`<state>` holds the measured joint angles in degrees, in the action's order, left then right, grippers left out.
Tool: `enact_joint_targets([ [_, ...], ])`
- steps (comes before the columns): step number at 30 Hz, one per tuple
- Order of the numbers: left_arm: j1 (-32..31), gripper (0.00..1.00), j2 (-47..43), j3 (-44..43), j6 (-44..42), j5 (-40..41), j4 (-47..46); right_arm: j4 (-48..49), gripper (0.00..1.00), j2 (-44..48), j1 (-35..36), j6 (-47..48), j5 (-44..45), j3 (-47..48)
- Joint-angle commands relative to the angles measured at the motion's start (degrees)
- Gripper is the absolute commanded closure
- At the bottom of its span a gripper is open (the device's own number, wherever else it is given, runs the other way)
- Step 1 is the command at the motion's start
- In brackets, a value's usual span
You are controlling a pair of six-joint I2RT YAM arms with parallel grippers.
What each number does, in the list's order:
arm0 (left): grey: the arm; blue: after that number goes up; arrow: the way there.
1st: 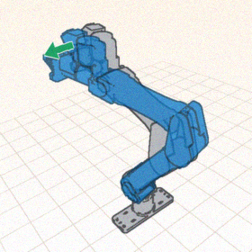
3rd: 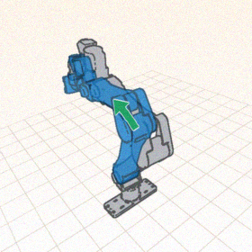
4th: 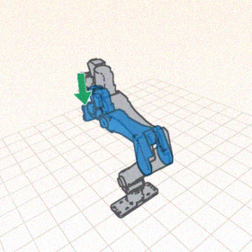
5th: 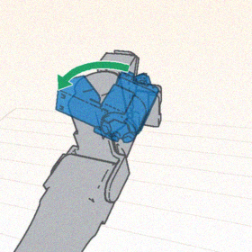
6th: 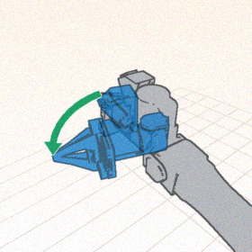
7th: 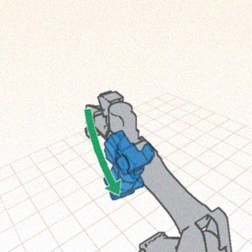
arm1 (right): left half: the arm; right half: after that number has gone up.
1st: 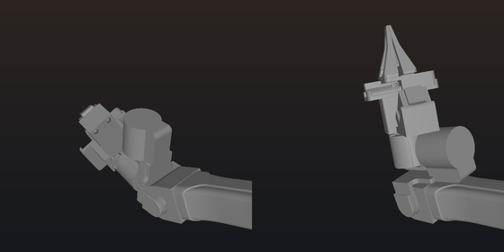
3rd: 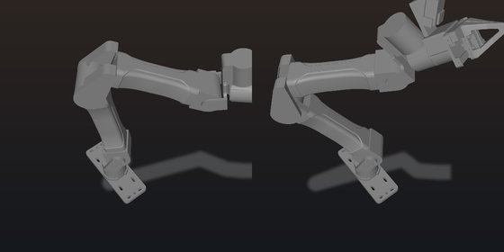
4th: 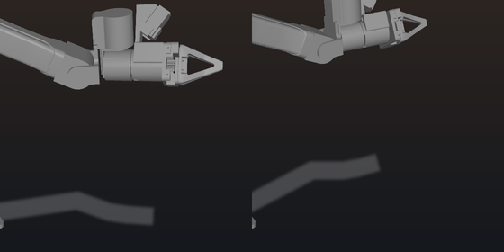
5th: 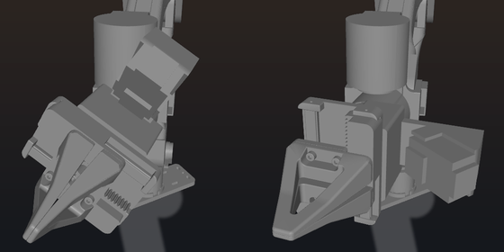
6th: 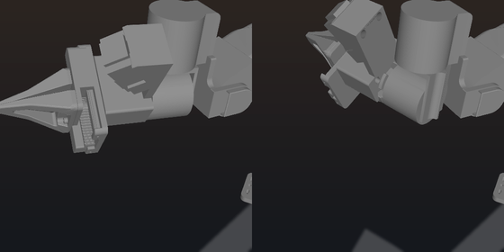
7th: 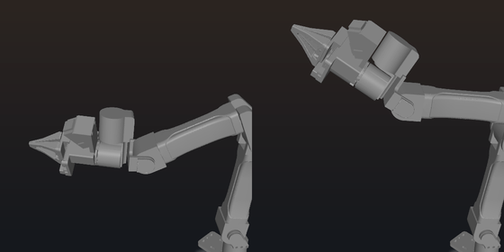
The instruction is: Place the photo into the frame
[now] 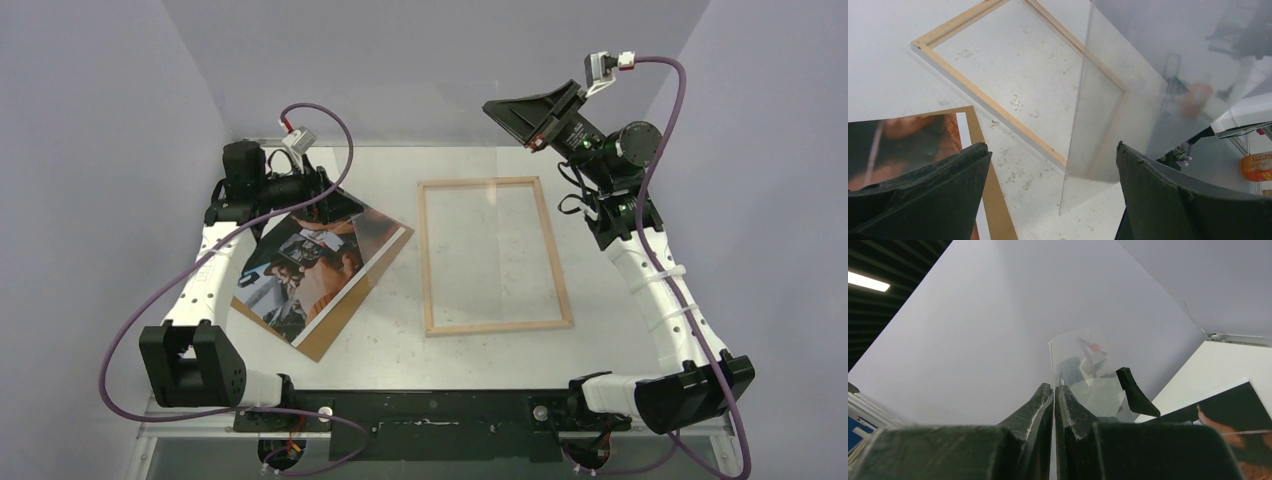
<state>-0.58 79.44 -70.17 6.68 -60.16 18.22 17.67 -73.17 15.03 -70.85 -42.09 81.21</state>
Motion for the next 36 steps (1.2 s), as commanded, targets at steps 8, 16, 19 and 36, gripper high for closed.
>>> enact_joint_targets([
  [8,0.3,0.16,-5.4,5.8,17.7,-12.7,-23.9,7.0,0.95,-0.5,-0.4,-2.0,1.1,-0.7],
  [16,3.2,0.45,-6.6,6.0,21.9,-14.7,-27.1,4.2,0.95,1.1,-4.2,2.3,3.9,-5.3],
  [19,3.2,0.6,-6.4,5.9,22.6,-14.9,-27.3,3.7,0.94,1.4,-4.9,3.0,4.9,-7.1],
  [36,2.2,0.9,-6.9,10.0,37.0,-12.4,-41.1,10.5,0.81,1.4,-6.2,-0.7,4.5,-21.5],
])
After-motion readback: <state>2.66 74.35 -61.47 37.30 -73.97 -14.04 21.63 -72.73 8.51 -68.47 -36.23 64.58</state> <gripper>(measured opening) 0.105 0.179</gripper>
